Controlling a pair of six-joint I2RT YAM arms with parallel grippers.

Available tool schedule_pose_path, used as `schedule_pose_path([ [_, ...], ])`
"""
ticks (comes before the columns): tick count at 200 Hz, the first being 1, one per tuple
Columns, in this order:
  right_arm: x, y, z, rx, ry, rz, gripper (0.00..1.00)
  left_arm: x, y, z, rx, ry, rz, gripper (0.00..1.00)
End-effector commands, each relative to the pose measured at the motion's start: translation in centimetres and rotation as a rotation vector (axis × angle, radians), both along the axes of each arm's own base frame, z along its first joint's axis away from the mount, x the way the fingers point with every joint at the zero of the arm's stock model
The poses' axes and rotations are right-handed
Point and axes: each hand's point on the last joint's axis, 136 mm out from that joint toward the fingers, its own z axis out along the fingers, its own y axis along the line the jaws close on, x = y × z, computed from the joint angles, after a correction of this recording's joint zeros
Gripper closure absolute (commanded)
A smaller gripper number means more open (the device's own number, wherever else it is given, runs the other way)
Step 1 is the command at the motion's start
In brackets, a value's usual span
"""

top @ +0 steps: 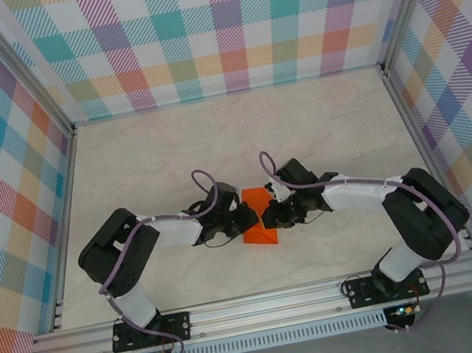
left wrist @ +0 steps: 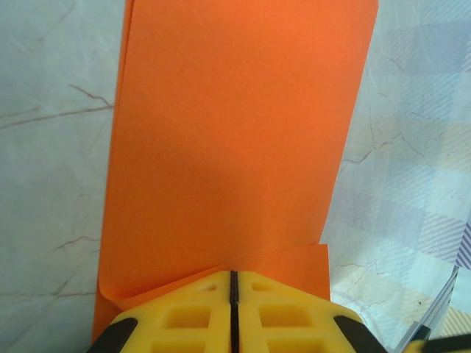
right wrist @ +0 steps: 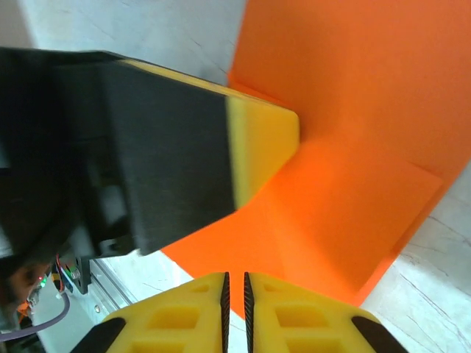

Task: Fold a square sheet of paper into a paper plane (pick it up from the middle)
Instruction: Fold the triangle a second time at the center of the table.

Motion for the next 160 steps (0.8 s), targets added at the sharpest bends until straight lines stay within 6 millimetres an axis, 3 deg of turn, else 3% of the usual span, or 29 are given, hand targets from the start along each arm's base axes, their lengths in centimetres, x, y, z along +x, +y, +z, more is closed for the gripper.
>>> schedule_pose_path([
  [1,-0.1,0.7,-0.3,0.041,0.050,-0.008,0.85,-2.5,1.9,-2.9,0.117,0.069,-0.025,0.91],
  [48,-0.2,1.2,-1.5,0.032,0.105,0.016,0.86,-2.5,1.9,-2.9,0.119,0.069,-0.028,0.91],
  [160,-3.3,-1.5,-5.1,-0.073,0.199,0.029,0.84,-2.7,2.6,-3.8,0.150,0.081,-0.020,0.91],
])
